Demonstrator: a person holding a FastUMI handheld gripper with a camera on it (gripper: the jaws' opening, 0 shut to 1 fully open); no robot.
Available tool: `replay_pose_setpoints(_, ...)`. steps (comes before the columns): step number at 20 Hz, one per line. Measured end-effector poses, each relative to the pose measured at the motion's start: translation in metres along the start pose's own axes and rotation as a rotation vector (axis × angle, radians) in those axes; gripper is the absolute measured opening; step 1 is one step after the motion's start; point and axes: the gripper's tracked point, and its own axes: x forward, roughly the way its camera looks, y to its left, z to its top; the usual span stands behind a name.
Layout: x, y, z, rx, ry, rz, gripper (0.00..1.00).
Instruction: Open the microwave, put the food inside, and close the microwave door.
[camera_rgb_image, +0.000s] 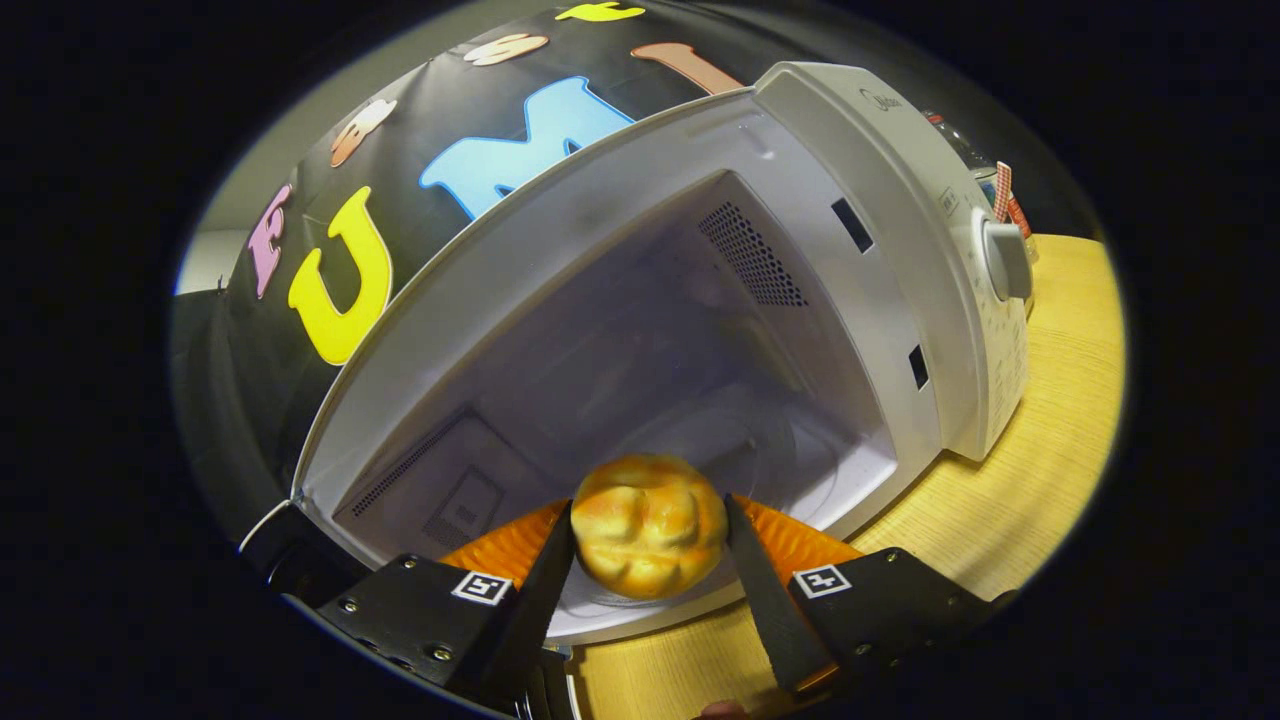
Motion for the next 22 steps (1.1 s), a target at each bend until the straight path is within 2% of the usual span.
replay_pose_setpoints(4, 0.002, -0.003, -0.006, -0.027, 0.017, -0.049, 0.87)
replay_pose_setpoints(9, 0.001, -0.005, -0.006, -0.055, 0.016, -0.063, 0.87)
replay_pose_setpoints(10, 0.001, -0.005, -0.006, -0.07, 0.013, -0.062, 0.84)
replay_pose_setpoints(14, 0.004, 0.005, -0.003, -0.072, 0.007, -0.021, 0.83)
replay_pose_setpoints(15, 0.003, 0.007, -0.001, -0.069, -0.002, -0.009, 0.86)
replay_pose_setpoints(17, 0.003, 0.01, 0.004, -0.071, -0.018, -0.002, 0.97)
replay_pose_setpoints(22, -0.001, 0.012, 0.006, -0.07, -0.013, 0.008, 0.97)
